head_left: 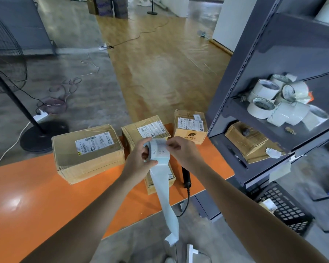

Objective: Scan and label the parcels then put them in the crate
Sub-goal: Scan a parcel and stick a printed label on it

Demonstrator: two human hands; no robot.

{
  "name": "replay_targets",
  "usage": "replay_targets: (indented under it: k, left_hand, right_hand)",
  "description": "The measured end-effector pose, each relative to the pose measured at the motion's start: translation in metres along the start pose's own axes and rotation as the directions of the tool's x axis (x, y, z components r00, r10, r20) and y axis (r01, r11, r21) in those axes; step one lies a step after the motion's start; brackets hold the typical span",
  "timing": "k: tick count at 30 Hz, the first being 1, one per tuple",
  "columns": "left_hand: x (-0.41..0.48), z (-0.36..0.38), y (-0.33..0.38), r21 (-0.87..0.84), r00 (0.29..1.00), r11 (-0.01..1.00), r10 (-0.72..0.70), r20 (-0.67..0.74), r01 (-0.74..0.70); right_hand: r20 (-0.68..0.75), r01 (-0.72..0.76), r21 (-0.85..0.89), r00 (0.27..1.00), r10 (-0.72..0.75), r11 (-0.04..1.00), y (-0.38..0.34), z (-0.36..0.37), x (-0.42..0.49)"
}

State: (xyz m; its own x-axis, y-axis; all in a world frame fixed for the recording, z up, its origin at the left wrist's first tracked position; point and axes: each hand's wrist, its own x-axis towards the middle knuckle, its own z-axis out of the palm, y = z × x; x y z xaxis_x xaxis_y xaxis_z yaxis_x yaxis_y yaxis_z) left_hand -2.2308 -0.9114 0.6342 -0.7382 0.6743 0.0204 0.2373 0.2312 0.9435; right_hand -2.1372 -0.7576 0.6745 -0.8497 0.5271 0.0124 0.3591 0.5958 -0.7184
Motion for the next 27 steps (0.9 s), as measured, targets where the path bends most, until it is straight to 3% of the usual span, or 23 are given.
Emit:
replay_targets:
  k: [13, 20, 27]
  left_hand:
    - [0.001, 0.0, 0.005, 0.087, 1.0, 0.996, 0.027, -0.015, -0.026]
    - [0.006, 0.005, 0.006, -0.009, 0.999, 0.999, -0.041, 0.003, 0.041]
    - [0.014, 0.008, 0.001, -0.171, 0.979, 0.965, -0.203, -0.021, 0.197]
  right_hand:
    - [-0.057, -0.049, -0.033, 0.997, 0.047, 0.998, -0.002, 0.003, 0.005]
    - [-0.146, 0.055, -0.169, 0.986, -0.081, 0.984, 0.0, 0.007, 0.004]
    - [-0.021, -0.104, 0.11, 0.994, 0.107, 0.988, -0.007, 0.006, 0.001]
